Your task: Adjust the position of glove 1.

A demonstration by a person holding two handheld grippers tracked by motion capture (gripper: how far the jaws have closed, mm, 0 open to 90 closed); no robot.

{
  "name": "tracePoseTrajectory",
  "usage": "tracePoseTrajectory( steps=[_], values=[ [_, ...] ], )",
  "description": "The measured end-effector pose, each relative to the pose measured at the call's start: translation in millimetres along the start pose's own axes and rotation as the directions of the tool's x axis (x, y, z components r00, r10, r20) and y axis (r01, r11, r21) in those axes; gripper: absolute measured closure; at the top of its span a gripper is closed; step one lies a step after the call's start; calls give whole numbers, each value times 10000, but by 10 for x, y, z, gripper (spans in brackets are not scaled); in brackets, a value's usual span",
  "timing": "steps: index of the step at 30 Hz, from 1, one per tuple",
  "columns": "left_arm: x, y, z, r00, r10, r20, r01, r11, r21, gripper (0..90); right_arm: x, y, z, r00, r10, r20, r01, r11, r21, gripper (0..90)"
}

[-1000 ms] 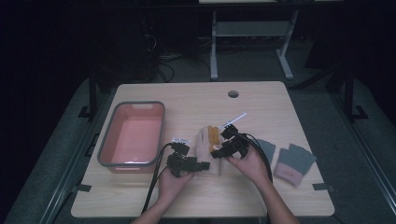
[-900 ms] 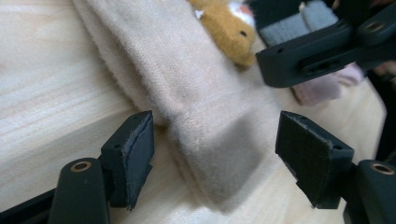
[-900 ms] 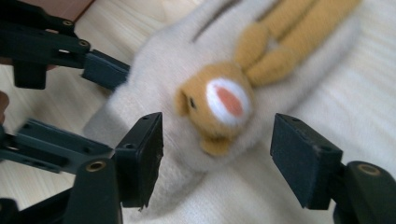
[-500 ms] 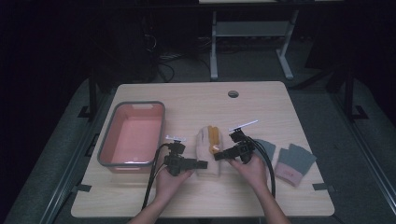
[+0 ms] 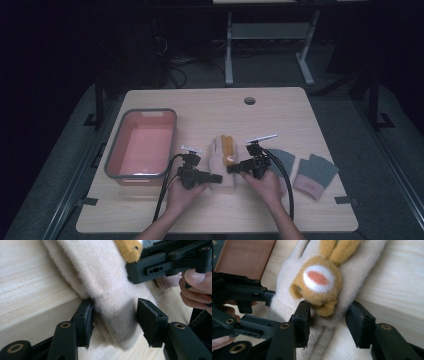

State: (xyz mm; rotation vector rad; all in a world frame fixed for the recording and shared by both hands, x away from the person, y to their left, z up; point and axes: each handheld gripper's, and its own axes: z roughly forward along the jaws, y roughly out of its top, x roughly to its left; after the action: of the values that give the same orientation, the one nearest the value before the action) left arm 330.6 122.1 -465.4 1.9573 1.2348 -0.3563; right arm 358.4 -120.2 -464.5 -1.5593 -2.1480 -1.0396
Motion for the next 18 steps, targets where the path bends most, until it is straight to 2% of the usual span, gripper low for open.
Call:
tracePoseTrajectory(
  steps=[4,5,9,13,15,18],
  values=[
    [41,13,17,9995,-168,279,166,9998,62,571,2,-3,54,9996,154,-237,-155,9999,-62,634],
    [49,18,21,9992,-231,314,229,9997,60,585,-4,0,70,9996,72,-275,-75,9999,-105,647],
    [70,40,40,9983,-357,460,353,9993,111,615,-4,22,113,9987,261,-433,-264,9996,-62,699],
    [115,48,53,9955,-594,741,590,9982,76,637,-4,28,126,9987,251,-452,-253,9997,-51,738],
    [150,51,50,9929,-746,931,739,9972,106,647,-23,27,129,9975,276,-644,-280,9996,-56,753],
    [163,58,43,9917,-765,1029,757,9971,123,665,-46,21,105,9962,44,-868,-55,9999,-123,799]
  ],
)
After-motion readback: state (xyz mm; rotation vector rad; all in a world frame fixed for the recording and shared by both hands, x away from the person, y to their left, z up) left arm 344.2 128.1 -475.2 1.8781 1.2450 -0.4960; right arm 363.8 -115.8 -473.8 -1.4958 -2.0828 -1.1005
